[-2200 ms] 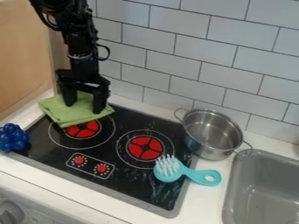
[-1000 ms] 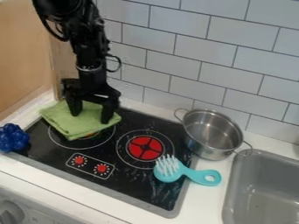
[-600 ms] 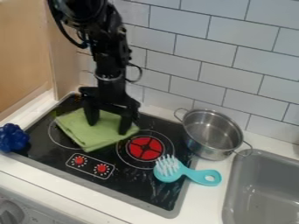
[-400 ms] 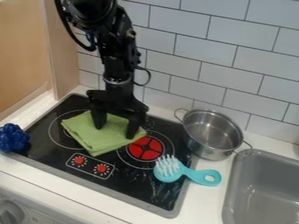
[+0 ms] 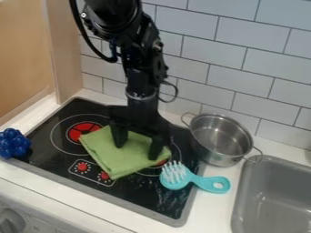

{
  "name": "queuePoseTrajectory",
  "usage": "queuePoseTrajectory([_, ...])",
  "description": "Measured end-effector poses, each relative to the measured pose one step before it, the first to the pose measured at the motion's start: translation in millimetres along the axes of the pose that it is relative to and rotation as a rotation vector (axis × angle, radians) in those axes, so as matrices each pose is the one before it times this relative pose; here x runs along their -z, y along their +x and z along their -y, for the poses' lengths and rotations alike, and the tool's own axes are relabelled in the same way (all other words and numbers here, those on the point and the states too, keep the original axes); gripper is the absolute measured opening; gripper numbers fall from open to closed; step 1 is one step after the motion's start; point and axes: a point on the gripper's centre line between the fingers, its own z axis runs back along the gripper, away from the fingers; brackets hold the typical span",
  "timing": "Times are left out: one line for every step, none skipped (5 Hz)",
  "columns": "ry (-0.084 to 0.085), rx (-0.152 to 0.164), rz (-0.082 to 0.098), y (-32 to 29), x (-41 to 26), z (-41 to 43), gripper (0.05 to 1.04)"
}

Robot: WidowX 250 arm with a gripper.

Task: Moved the green cloth to the right bottom side of the stove

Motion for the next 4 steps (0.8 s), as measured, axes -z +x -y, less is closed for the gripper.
queuePoseTrajectory([0.0098,0.0107,-0.0097,-4.11,-1.14,5.6,0.999])
queuePoseTrajectory([0.0287,0.0025,-0.0105,-1.24,-1.02,-4.11,0.999])
queuePoseTrajectory([0.0241,0.0241,0.0046,-0.6,-6.75,-4.19,0.999])
queuePoseTrajectory([0.0241,-0.0007,0.0306,3.55,-19.02,-5.49,0.999])
